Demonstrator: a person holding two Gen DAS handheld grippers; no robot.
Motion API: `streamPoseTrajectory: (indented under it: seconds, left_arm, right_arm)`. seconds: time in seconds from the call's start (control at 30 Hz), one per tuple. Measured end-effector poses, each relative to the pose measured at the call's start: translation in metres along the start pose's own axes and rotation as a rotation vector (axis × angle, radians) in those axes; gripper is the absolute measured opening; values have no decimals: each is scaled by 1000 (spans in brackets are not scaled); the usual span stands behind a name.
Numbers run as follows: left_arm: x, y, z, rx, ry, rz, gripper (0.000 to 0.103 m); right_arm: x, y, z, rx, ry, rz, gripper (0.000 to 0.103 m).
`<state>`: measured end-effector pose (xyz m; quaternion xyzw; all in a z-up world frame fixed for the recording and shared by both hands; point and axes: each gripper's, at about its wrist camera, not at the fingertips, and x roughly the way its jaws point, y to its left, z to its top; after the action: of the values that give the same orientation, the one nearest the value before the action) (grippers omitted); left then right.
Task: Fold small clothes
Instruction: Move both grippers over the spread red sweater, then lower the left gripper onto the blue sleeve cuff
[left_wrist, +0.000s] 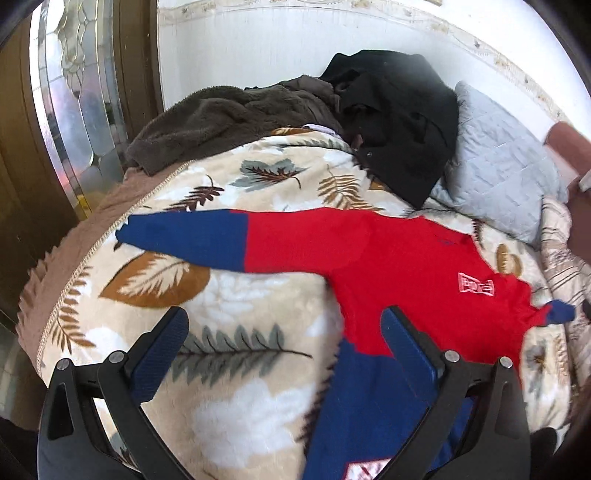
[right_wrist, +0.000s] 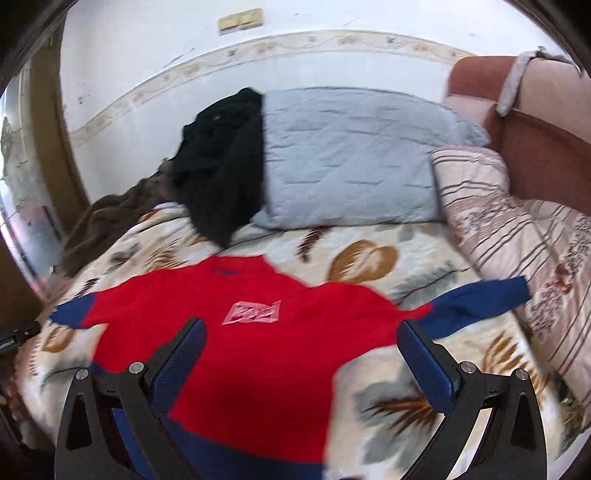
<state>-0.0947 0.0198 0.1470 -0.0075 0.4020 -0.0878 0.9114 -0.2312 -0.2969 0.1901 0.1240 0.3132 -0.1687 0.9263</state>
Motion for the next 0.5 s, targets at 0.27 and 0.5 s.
streamPoseTrajectory:
  seconds: [0.27, 0.5]
  left_arm:
    - [-22, 15, -13, -54, -1, -7, 103]
    - [-14, 26, -14, -46, -10, 46, 103]
  right_arm:
    - [-3, 58, -16, -32, 33, 94, 103]
    - [9, 103, -26, -121, 58, 128, 103]
